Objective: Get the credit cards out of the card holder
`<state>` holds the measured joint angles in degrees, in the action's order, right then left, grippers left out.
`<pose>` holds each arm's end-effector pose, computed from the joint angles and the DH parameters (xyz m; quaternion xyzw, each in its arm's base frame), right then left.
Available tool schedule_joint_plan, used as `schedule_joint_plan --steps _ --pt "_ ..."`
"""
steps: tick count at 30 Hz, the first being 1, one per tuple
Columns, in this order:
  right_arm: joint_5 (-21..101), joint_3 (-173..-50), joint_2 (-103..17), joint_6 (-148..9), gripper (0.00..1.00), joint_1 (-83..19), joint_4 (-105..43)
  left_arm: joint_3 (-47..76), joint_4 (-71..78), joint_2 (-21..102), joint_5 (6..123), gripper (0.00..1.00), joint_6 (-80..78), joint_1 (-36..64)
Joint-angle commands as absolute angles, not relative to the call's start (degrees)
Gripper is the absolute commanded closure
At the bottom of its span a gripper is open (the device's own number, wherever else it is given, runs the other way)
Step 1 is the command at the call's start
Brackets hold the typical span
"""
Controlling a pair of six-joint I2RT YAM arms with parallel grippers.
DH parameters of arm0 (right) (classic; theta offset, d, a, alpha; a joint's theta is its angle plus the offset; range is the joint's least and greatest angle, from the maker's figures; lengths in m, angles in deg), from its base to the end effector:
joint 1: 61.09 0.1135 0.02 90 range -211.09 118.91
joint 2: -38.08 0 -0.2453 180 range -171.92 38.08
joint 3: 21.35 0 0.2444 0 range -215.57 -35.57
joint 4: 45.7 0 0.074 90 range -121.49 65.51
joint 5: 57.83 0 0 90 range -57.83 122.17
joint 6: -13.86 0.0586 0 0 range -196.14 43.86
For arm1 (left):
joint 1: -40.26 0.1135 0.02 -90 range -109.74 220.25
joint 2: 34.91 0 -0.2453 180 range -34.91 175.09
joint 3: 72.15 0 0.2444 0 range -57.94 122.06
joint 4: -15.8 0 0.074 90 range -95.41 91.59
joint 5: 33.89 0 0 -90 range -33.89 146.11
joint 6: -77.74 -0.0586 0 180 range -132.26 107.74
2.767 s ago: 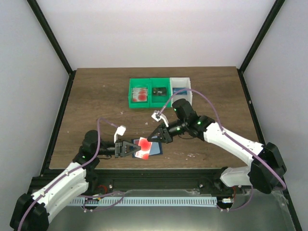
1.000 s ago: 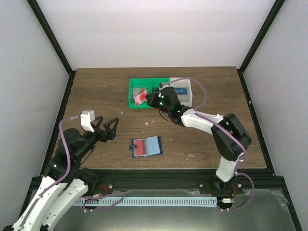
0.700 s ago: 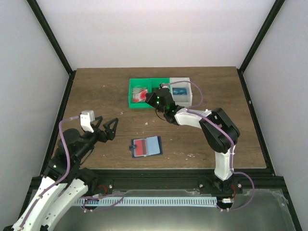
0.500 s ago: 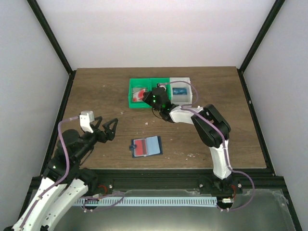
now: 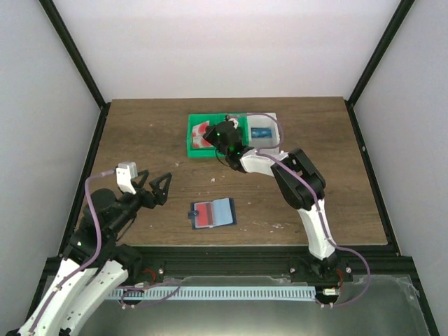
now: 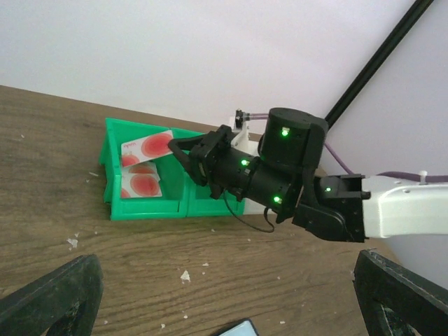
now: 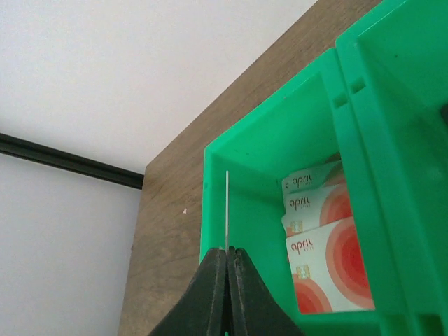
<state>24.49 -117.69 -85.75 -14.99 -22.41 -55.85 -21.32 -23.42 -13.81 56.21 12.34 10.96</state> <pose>0.3948 0.3060 0.1651 0.1955 0.7807 0.4175 0.4219 0.1169 -0.0657 0.3011 0.0319 0.7625 -0.2935 0.5757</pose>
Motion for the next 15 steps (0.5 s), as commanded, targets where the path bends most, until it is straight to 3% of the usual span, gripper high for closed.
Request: schedule_joint_plan --steps 1,15 --pt "22.9 -122.8 -89.7 -15.1 0.98 -22.9 -53.1 -21.8 -22.9 -14.3 56.3 0.0 11.4 11.0" --pt "21.2 -131.8 -93.7 -19.0 0.85 -22.8 -43.3 -21.8 -22.8 -14.0 56.6 0.0 11.3 10.9"
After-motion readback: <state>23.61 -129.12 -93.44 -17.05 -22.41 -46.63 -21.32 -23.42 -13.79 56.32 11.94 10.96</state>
